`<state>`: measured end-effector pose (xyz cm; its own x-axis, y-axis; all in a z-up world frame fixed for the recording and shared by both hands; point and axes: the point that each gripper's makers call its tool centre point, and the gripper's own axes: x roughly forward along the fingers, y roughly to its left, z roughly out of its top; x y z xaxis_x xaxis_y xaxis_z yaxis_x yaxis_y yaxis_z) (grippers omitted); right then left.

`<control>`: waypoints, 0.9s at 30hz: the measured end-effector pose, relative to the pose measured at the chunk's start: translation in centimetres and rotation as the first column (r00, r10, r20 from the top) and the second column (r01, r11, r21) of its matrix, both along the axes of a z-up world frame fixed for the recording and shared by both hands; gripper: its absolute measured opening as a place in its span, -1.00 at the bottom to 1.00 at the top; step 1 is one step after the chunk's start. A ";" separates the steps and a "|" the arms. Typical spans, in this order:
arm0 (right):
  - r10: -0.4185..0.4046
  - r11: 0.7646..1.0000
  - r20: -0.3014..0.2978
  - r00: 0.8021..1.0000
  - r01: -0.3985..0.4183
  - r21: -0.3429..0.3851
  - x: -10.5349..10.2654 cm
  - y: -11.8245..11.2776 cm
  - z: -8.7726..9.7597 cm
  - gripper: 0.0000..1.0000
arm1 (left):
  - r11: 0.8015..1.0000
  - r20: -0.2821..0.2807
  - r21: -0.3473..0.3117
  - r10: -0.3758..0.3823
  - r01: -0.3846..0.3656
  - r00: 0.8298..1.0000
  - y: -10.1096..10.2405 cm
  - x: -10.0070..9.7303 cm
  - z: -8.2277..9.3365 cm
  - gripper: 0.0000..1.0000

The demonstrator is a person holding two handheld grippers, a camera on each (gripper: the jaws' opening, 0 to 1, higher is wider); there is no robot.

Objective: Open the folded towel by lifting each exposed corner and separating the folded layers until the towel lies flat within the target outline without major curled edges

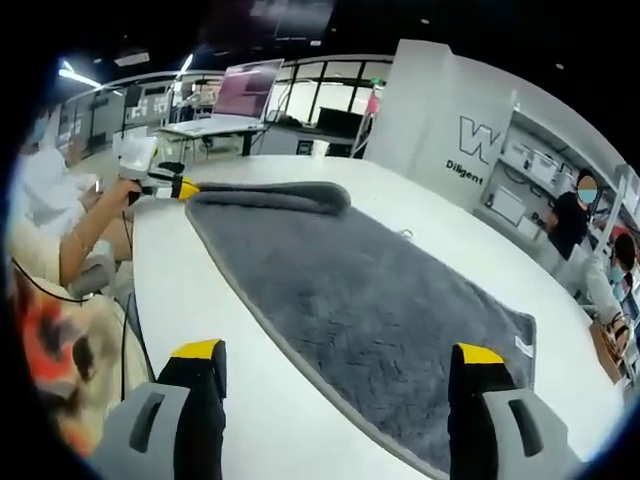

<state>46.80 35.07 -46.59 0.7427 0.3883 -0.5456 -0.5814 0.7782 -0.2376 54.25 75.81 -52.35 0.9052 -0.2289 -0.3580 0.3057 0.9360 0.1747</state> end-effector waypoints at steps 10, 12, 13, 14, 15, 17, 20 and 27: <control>0.003 1.000 -0.003 1.000 -0.003 0.000 0.0 0.1 -0.1 0.85 | 1.000 0.007 0.025 0.017 -0.017 1.000 0.5 0.2 0.1 -0.84; -0.002 1.000 -0.001 1.000 0.002 0.004 0.1 0.0 0.0 0.85 | 0.998 0.014 0.038 0.054 -0.055 0.998 1.3 0.4 0.6 -0.62; -0.003 1.000 -0.002 1.000 0.003 0.006 0.2 0.0 -0.1 0.85 | 0.997 0.015 0.042 0.062 -0.062 0.998 1.5 0.5 0.8 -0.53; -0.004 1.000 -0.003 1.000 0.004 0.007 0.2 0.0 -0.1 0.84 | 0.997 0.016 0.042 0.066 -0.067 0.998 1.6 0.5 1.2 -0.43; -0.003 1.000 -0.005 1.000 0.003 0.004 0.2 0.0 -0.1 0.84 | 0.997 0.020 0.039 0.069 -0.069 0.997 1.6 0.4 1.7 -0.38; -0.003 1.000 -0.006 1.000 0.003 0.001 0.2 0.0 -0.2 0.84 | 0.999 0.033 0.017 0.041 -0.042 0.999 1.0 0.3 2.8 -0.33; -0.001 1.000 -0.006 1.000 0.001 0.002 0.3 0.1 -0.2 0.84 | 1.000 0.022 0.023 -0.015 0.015 1.000 -0.3 -0.1 3.6 -0.27; 0.004 1.000 -0.009 1.000 -0.004 0.002 0.3 0.0 -0.2 0.83 | 0.970 -0.067 -0.043 -0.244 0.241 0.968 -5.9 -2.8 2.9 0.68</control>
